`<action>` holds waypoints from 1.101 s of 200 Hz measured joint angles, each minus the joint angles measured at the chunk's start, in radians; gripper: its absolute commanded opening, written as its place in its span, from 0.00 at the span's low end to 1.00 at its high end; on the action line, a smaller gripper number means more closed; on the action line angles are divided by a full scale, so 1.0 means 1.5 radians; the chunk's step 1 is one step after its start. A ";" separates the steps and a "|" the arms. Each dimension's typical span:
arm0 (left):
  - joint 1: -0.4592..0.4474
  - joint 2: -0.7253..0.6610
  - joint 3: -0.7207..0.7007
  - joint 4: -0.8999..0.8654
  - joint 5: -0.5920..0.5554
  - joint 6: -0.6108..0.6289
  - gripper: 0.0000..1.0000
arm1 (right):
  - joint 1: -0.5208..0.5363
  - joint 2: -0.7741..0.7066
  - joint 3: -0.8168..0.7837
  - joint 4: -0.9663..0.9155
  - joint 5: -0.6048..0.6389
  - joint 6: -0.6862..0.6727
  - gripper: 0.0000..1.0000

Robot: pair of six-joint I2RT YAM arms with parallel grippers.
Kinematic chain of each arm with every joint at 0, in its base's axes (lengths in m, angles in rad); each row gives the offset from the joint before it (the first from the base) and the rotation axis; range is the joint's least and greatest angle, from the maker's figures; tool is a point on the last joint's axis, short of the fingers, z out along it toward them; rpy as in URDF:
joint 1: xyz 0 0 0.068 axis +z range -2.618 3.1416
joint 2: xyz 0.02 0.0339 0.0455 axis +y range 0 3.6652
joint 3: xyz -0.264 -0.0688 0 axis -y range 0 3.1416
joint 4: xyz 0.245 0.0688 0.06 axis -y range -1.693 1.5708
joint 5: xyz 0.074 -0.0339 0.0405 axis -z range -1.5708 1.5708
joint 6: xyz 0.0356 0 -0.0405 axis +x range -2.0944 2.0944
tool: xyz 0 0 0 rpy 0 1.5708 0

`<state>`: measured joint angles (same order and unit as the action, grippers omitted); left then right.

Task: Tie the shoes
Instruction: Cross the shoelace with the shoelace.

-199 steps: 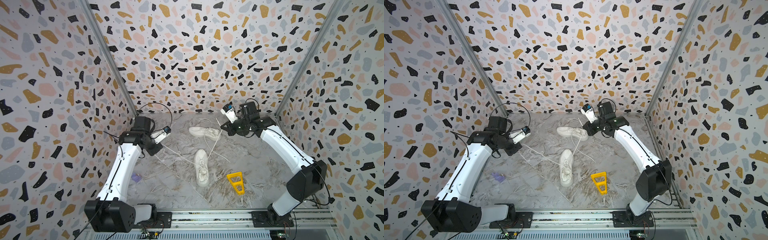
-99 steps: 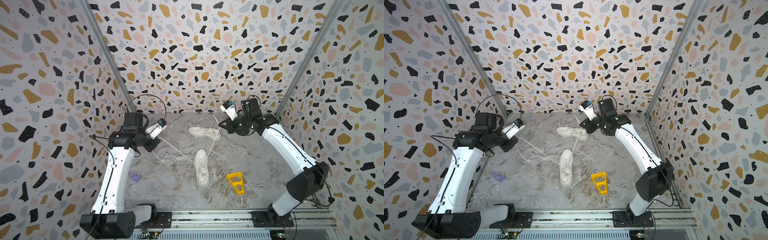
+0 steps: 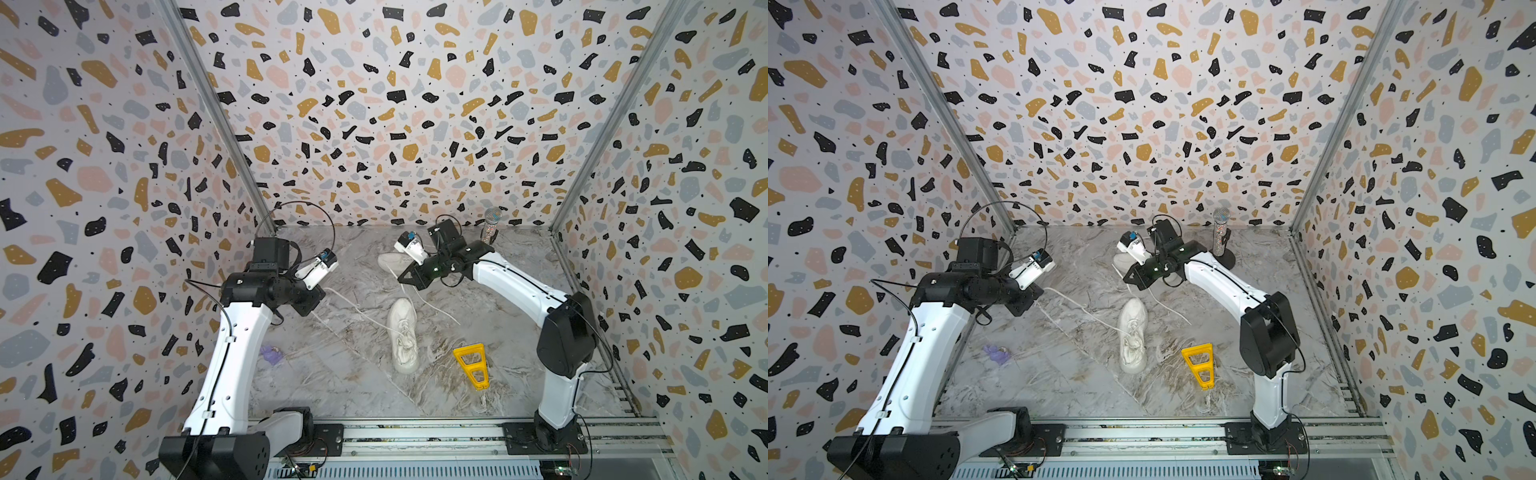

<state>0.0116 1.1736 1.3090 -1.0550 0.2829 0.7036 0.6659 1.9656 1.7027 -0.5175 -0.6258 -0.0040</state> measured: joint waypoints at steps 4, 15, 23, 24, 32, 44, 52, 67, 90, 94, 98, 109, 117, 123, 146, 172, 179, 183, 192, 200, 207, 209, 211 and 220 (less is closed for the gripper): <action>0.000 -0.002 -0.004 0.000 -0.003 0.003 0.00 | 0.004 0.010 0.002 0.002 -0.001 0.003 0.00; 0.000 -0.004 -0.015 0.001 -0.012 0.010 0.00 | 0.016 0.044 0.009 0.008 -0.008 0.014 0.00; 0.000 -0.005 -0.021 0.000 -0.021 0.013 0.00 | 0.025 0.070 0.018 0.013 -0.012 0.023 0.00; 0.000 -0.005 -0.022 0.000 -0.021 0.013 0.00 | 0.026 0.072 0.019 0.014 -0.013 0.024 0.00; 0.000 -0.005 -0.027 0.001 -0.028 0.017 0.00 | 0.035 0.097 0.032 0.018 -0.017 0.034 0.00; 0.000 -0.005 -0.034 0.001 -0.040 0.022 0.00 | 0.046 0.131 0.051 0.027 -0.024 0.051 0.00; 0.000 -0.005 -0.037 0.001 -0.046 0.025 0.00 | 0.053 0.153 0.064 0.033 -0.030 0.064 0.00; 0.000 -0.005 -0.039 0.002 -0.061 0.030 0.00 | 0.066 0.187 0.085 0.042 -0.039 0.087 0.00; 0.000 -0.007 -0.044 0.008 -0.084 0.037 0.00 | 0.079 0.224 0.106 0.053 -0.048 0.115 0.03; 0.000 -0.007 -0.045 0.008 -0.087 0.038 0.00 | 0.081 0.227 0.107 0.054 -0.050 0.119 0.04; 0.000 -0.008 -0.046 0.008 -0.090 0.040 0.00 | 0.082 0.230 0.108 0.054 -0.052 0.122 0.05; 0.000 -0.008 -0.048 0.009 -0.095 0.044 0.00 | 0.083 0.235 0.108 0.053 -0.055 0.127 0.12; 0.000 -0.008 -0.049 0.009 -0.096 0.046 0.00 | 0.082 0.238 0.108 0.051 -0.057 0.130 0.16; 0.000 -0.008 -0.049 0.010 -0.097 0.046 0.00 | 0.081 0.238 0.108 0.049 -0.059 0.131 0.20; 0.000 -0.008 -0.049 0.013 -0.087 0.046 0.00 | 0.075 0.233 0.111 0.039 -0.060 0.127 0.32; 0.000 -0.007 -0.049 0.016 -0.062 0.047 0.00 | 0.056 0.211 0.111 0.011 -0.064 0.105 0.45; 0.000 -0.006 -0.049 0.016 -0.052 0.048 0.00 | 0.048 0.198 0.111 0.001 -0.065 0.096 0.47; 0.000 -0.005 -0.049 0.016 -0.048 0.048 0.00 | 0.043 0.192 0.110 -0.004 -0.066 0.089 0.48; -0.003 -0.001 -0.049 0.016 -0.037 0.048 0.00 | 0.030 0.171 0.108 -0.015 -0.066 0.076 0.49; -0.008 0.006 -0.048 0.016 -0.034 0.048 0.00 | 0.017 0.148 0.104 -0.025 -0.066 0.064 0.49; -0.017 0.015 -0.047 0.015 -0.036 0.049 0.00 | 0.004 0.123 0.096 -0.034 -0.066 0.051 0.50; -0.021 0.018 -0.046 0.015 -0.036 0.050 0.00 | 0.002 0.118 0.094 -0.035 -0.067 0.048 0.50; -0.026 0.023 -0.045 0.015 -0.037 0.050 0.00 | -0.003 0.109 0.090 -0.038 -0.066 0.044 0.50; -0.049 0.042 -0.040 0.015 -0.043 0.051 0.00 | -0.021 0.075 0.075 -0.044 -0.065 0.028 0.50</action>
<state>-0.0612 1.2366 1.2488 -1.0321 0.2176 0.7807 0.6342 2.0773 1.8153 -0.5838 -0.7235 0.0383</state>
